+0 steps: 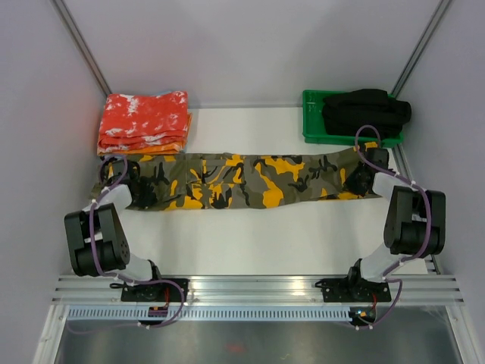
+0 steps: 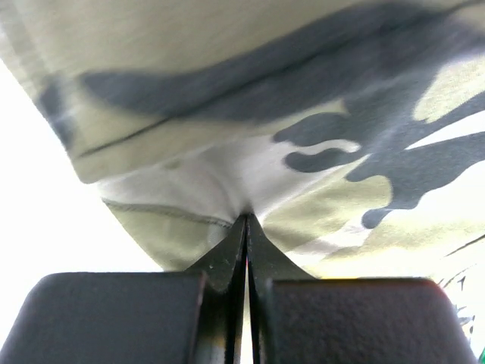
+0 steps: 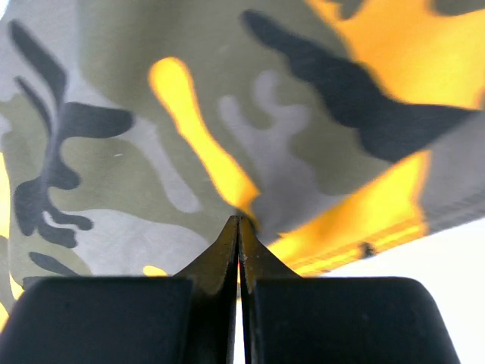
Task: Fold and stack the trousers
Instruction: Fold the trousers
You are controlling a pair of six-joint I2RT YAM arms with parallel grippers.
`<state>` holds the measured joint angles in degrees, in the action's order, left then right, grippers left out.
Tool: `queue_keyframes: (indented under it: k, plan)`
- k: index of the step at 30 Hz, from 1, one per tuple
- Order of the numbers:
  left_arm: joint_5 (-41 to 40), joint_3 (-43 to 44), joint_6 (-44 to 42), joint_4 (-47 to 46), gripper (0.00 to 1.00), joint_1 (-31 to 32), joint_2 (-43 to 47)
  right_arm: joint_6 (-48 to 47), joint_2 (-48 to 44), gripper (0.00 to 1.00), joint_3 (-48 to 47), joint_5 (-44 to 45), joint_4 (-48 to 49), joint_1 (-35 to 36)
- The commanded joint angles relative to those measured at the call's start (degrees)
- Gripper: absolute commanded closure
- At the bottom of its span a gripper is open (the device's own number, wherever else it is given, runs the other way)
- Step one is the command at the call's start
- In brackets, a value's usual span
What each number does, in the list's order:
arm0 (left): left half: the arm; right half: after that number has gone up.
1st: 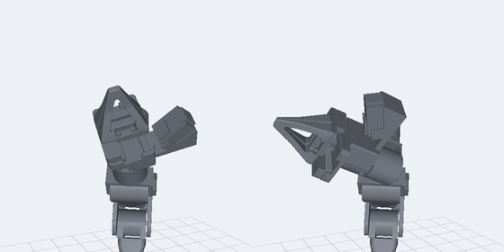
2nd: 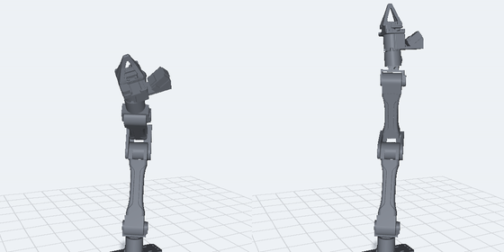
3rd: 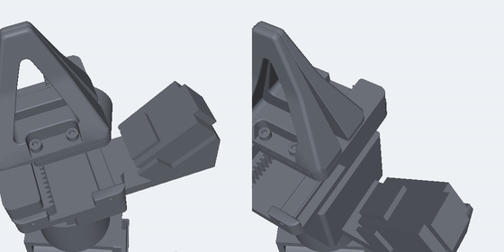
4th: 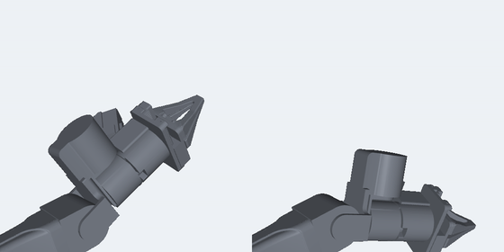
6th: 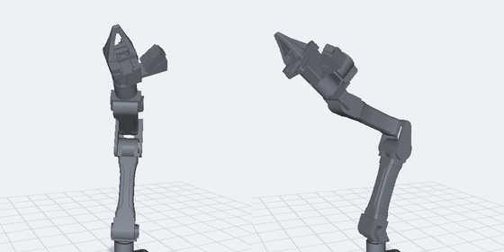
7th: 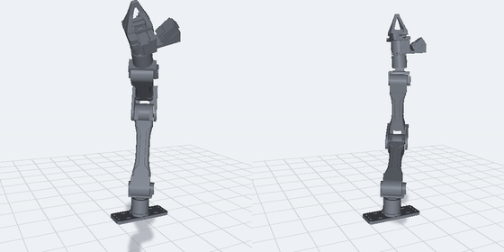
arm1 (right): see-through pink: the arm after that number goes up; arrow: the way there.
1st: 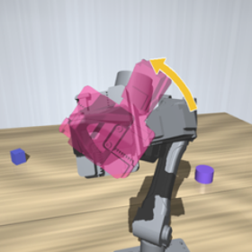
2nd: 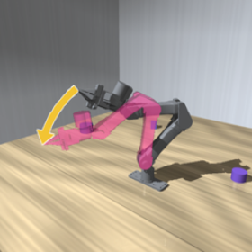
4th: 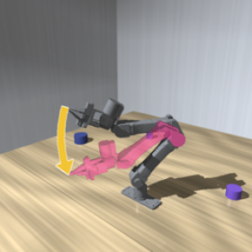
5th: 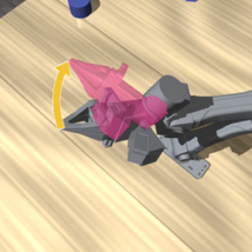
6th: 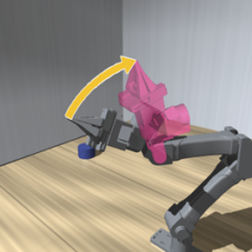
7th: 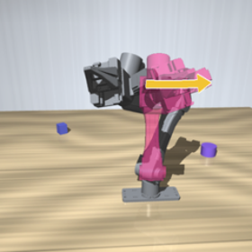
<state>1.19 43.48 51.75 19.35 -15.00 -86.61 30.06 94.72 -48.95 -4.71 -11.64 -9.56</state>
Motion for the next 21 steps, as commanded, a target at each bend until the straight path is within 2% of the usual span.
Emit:
queue_keyframes:
  k: [1, 8, 12, 17, 21]
  plan:
    - [-3.7, -3.4, 4.1, 3.2, 0.98, -0.2, 3.6, 0.9, -5.1, 1.0, 3.5, 2.0, -3.6, -3.6]
    - [-5.3, -6.0, 6.0, 5.1, 0.98, -0.2, 7.6, 0.6, -9.9, 1.0, 7.9, 2.3, -3.7, -7.4]
    - [-4.2, -4.9, 2.2, 5.3, 0.98, -0.2, 9.7, 0.0, -9.8, 1.0, 8.6, -0.8, -3.5, -8.4]
    - [-1.5, 3.4, -5.5, 7.4, 0.98, -0.2, 13.9, -2.1, -16.8, 1.0, 5.8, -5.2, -4.8, -8.3]
    - [-1.8, 13.5, -11.3, 9.0, 0.98, -0.3, 16.1, -3.1, -23.2, 1.0, -0.8, -8.6, -5.1, -7.9]
